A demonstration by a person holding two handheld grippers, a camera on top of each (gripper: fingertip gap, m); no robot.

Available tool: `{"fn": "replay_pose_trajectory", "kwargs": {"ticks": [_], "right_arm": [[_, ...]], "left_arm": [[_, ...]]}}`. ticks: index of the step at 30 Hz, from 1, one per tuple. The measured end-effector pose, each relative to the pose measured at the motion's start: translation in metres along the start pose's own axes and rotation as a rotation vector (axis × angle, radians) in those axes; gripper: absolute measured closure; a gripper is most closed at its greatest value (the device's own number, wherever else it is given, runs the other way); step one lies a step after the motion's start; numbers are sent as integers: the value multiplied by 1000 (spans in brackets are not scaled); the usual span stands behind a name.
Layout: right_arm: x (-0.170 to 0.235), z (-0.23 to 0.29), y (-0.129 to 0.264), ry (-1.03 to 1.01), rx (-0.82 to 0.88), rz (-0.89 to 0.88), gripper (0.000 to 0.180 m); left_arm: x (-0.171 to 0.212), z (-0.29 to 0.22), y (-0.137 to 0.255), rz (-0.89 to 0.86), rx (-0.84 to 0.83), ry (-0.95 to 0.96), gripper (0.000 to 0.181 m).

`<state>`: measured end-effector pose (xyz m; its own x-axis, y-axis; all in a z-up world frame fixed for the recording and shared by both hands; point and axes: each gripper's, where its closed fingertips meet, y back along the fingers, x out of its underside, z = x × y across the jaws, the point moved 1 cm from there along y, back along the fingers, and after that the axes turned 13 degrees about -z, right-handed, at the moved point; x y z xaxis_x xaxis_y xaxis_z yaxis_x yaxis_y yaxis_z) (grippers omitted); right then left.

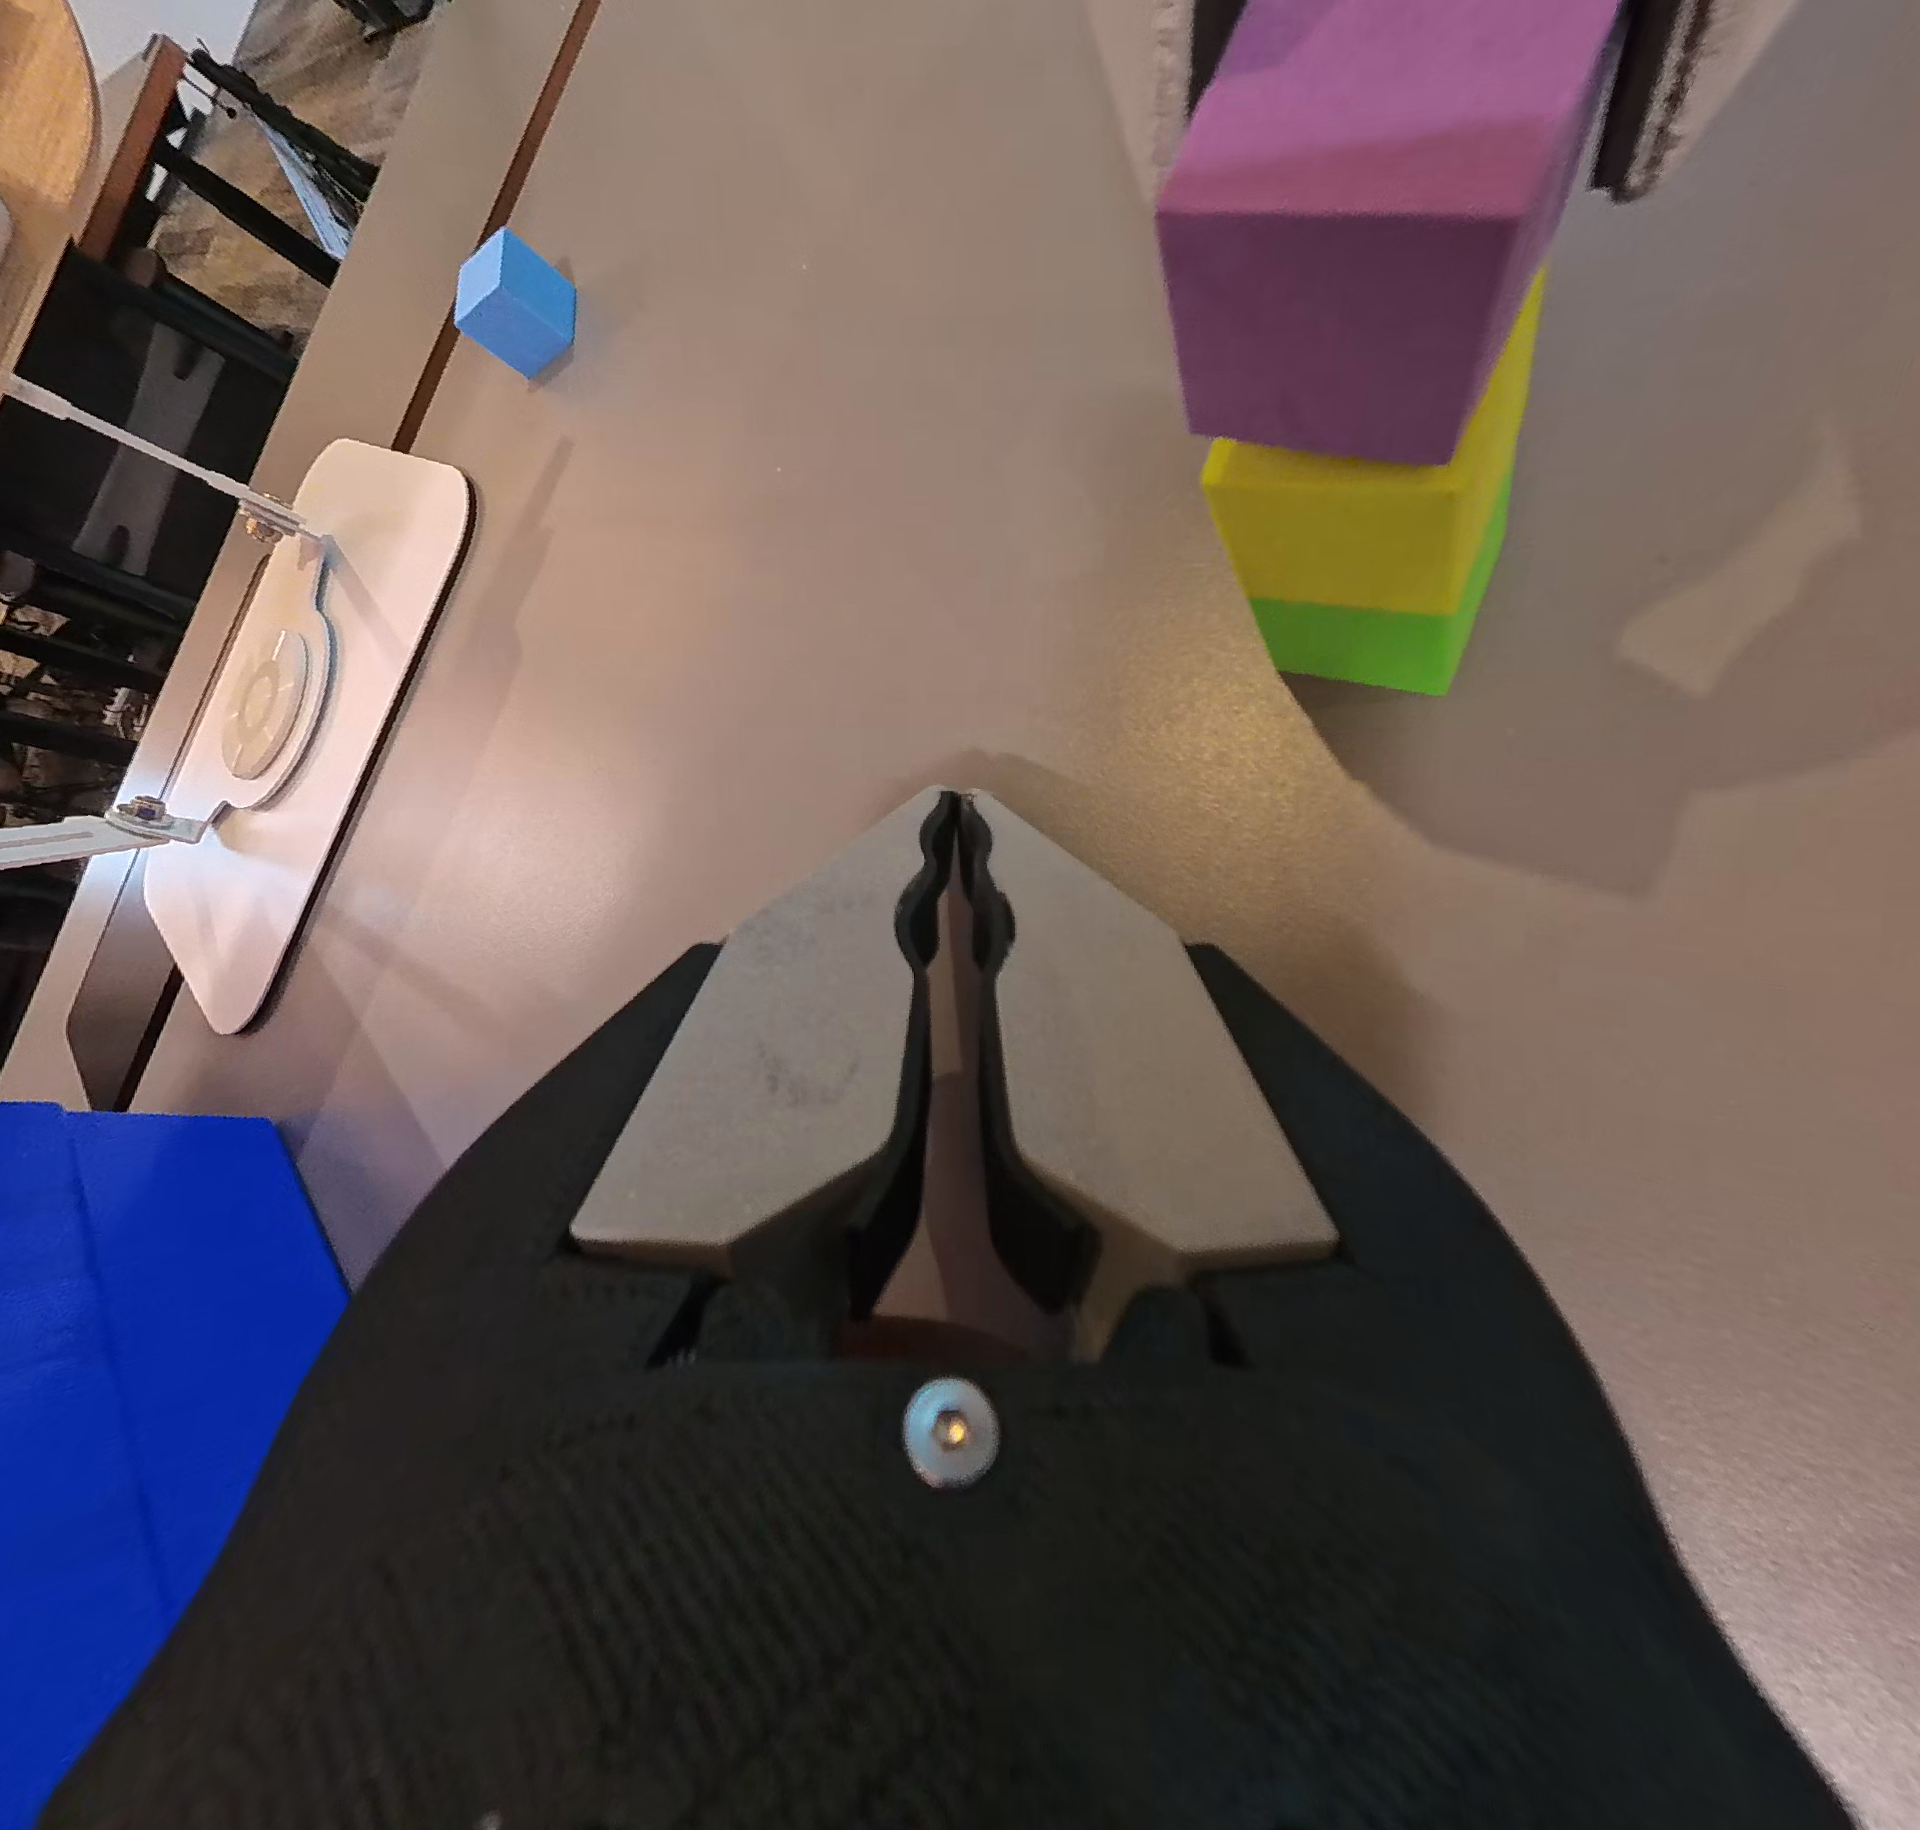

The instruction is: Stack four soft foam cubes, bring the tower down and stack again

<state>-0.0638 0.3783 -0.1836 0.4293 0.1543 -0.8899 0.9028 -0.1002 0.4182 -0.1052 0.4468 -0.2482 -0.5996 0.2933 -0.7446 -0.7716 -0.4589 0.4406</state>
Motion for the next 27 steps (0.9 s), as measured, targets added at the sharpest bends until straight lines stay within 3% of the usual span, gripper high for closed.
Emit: {"fn": "replay_pose_trajectory", "kwargs": {"ticks": [13, 21, 27], "right_arm": [[1, -1, -2, 0, 7, 4, 153], [-1, -6, -1, -61, 37, -25, 135], [7, -5, 3, -183, 128, -28, 134]], "left_arm": [[0, 0, 0, 0, -1, 0, 181], [0, 1, 0, 0, -2, 1, 181], [1, 1, 0, 2, -4, 5, 181]]}}
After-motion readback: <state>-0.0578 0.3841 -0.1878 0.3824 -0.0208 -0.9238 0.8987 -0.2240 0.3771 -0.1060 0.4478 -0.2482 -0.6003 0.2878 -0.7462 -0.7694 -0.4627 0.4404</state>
